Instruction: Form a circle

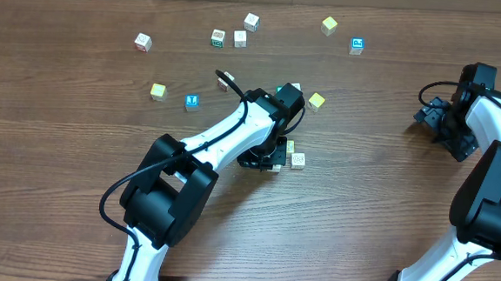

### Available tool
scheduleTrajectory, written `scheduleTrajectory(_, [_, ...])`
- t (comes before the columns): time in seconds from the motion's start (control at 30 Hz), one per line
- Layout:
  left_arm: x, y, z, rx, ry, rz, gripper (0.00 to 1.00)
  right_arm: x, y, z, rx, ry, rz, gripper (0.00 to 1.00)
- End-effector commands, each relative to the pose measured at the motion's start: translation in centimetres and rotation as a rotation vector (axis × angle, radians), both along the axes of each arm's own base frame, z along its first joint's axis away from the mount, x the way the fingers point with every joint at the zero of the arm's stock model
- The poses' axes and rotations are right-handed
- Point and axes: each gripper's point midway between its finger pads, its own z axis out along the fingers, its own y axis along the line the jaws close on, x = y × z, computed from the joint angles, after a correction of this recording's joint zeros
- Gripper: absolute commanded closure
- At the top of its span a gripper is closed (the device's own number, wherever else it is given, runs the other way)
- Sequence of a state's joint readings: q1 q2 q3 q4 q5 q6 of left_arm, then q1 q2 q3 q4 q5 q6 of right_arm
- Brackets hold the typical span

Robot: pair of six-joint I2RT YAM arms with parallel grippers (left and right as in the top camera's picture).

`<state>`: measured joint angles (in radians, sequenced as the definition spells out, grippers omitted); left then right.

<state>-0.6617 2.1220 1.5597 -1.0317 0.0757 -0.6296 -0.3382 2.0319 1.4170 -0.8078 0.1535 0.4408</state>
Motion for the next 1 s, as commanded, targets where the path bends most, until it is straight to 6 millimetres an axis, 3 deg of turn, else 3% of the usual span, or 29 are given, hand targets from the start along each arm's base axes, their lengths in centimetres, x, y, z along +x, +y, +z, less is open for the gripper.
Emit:
scheduleTrajectory(0.0, [-0.25, -0.32, 0.27, -0.007, -0.003, -0.006, 0.96, 0.2, -0.02, 1.0, -0.011, -0.025, -0.002, 0.0])
scheduleTrajectory(0.97, [0.19, -0.65, 0.26, -0.019, -0.02, 0.016, 0.96, 0.2, -0.02, 1.0, -0.011, -0.025, -0.002, 0.0])
